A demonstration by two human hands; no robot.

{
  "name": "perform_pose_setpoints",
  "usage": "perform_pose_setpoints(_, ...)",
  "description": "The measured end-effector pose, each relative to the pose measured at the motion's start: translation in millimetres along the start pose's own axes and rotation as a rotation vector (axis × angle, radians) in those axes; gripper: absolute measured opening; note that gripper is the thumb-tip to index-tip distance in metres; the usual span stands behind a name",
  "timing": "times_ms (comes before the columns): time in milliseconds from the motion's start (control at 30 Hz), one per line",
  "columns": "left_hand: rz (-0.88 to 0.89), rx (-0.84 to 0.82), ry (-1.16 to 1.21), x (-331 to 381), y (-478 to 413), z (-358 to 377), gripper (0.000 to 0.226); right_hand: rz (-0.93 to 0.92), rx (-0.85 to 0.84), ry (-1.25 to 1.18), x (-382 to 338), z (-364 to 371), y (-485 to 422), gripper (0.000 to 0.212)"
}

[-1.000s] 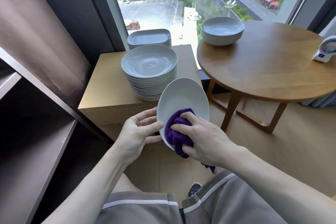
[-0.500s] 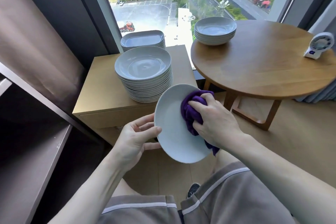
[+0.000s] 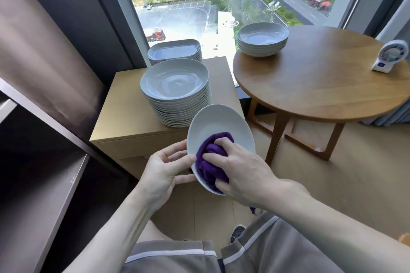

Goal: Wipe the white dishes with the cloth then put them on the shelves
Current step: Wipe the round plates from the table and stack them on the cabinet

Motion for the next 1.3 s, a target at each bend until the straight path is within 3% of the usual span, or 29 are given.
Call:
perform_pose_setpoints(133,-0.020,-0.042,-0.031,-6,2,8,0.046,-0.003,0.056,-0.091,4,-11,-2,0.054)
perform_pose_setpoints(300,-0.053,-0.071,-0.068,-14,7,18,0.049,0.182,0.193,-0.091,38,-24,-7,0.054)
perform_pose_setpoints(567,-0.021,0.021,0.026,-5,10,4,0.048,0.365,0.189,-0.207,84,-23,-7,0.050)
perform_pose_setpoints(767,0.043,0.082,0.066,21,5,6,0.037,0.421,0.308,-0.407,110,-49,-9,0.050)
perform_pose_setpoints(1000,0.105,0.151,0.160,50,-5,19,0.041,0.522,0.460,-0.595,141,-67,0,0.048)
perform_pose_setpoints(1300,0.217,0.351,0.226,94,-40,18,0.016,0.497,0.470,-0.712,138,-56,-16,0.045)
Point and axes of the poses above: each hand's wrist, its own y-axis away from the middle knuckle, its own z-axis out of the palm, x = y × z, the point moved 7 cm from there along -y, towards the middle knuckle, and after that the axes turned 11 degrees about y, right-handed, at the moved point
